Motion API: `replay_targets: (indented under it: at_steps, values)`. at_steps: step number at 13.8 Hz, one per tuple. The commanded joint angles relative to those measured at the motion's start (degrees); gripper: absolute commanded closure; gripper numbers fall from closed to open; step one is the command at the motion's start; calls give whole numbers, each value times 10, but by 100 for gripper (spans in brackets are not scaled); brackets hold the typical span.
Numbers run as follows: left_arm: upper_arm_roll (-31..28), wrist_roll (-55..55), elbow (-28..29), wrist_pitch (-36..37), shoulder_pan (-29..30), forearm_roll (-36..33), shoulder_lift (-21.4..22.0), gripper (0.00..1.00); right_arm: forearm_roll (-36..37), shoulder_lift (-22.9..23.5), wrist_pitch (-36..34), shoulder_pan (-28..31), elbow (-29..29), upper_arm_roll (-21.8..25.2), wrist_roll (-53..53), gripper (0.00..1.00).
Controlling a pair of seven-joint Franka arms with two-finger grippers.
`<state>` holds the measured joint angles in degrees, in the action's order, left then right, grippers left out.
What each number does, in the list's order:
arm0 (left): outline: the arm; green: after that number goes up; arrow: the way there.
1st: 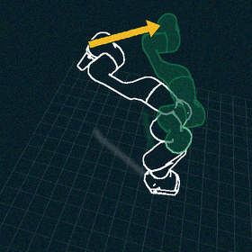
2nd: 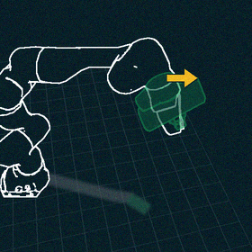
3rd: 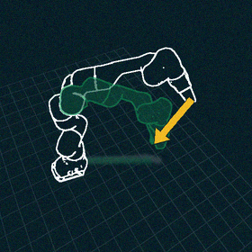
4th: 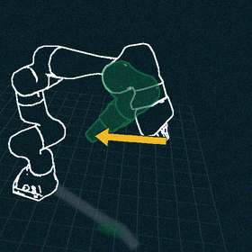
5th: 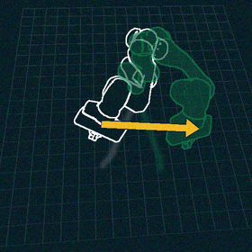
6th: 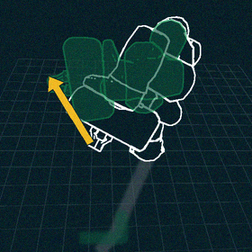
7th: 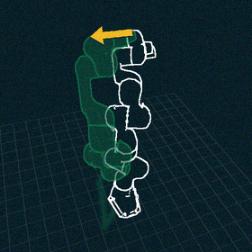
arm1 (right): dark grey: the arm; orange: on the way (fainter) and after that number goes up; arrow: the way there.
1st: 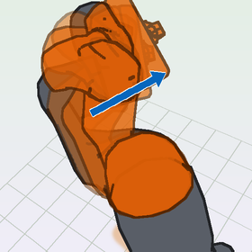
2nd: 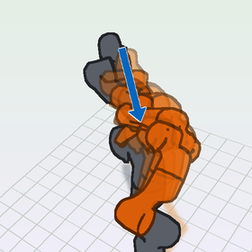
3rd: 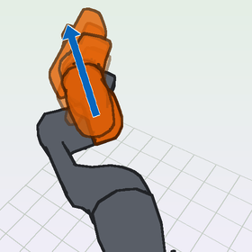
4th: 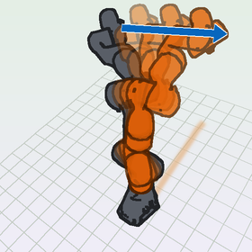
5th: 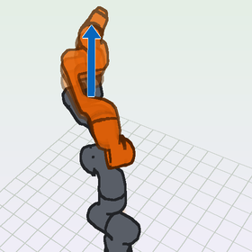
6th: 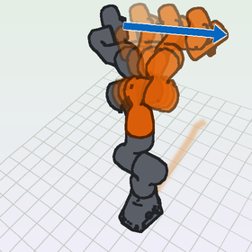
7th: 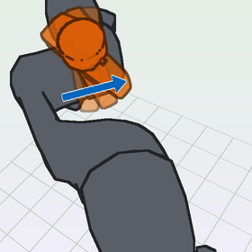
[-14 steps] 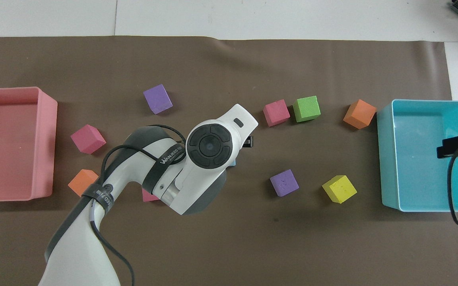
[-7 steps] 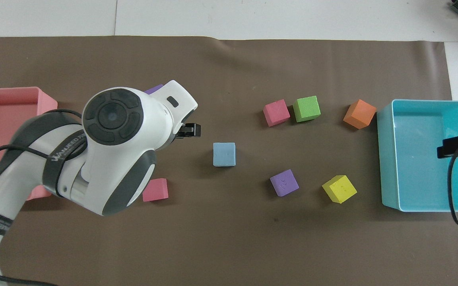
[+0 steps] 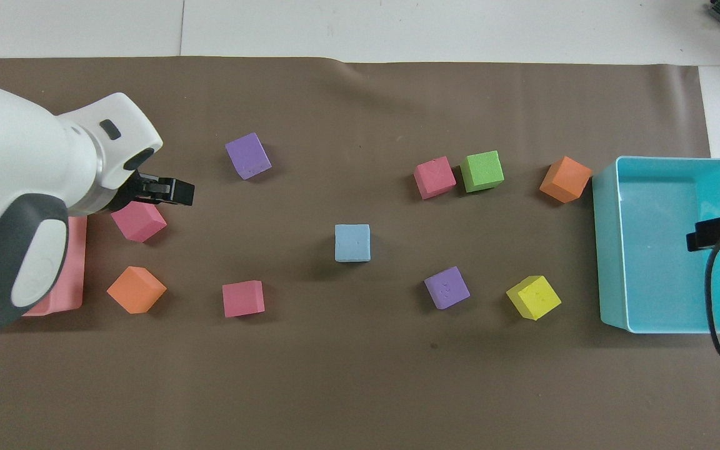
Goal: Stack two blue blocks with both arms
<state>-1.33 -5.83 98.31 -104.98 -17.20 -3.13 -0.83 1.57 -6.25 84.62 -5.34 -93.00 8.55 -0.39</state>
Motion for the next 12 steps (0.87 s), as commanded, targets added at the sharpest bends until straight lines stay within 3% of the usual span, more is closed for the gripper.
replay_targets:
  at_steps: [1,5,12]
  values:
    - [6,76,-53,59,50,35,-8,0,3,-15,19,7,-21,-3,20,0]
    - [5,88,-97,112,88,52,-2,0,3,-11,14,6,-13,-4,14,0]
    - [9,86,-87,184,87,47,24,0,3,-11,13,6,-12,-5,15,0]
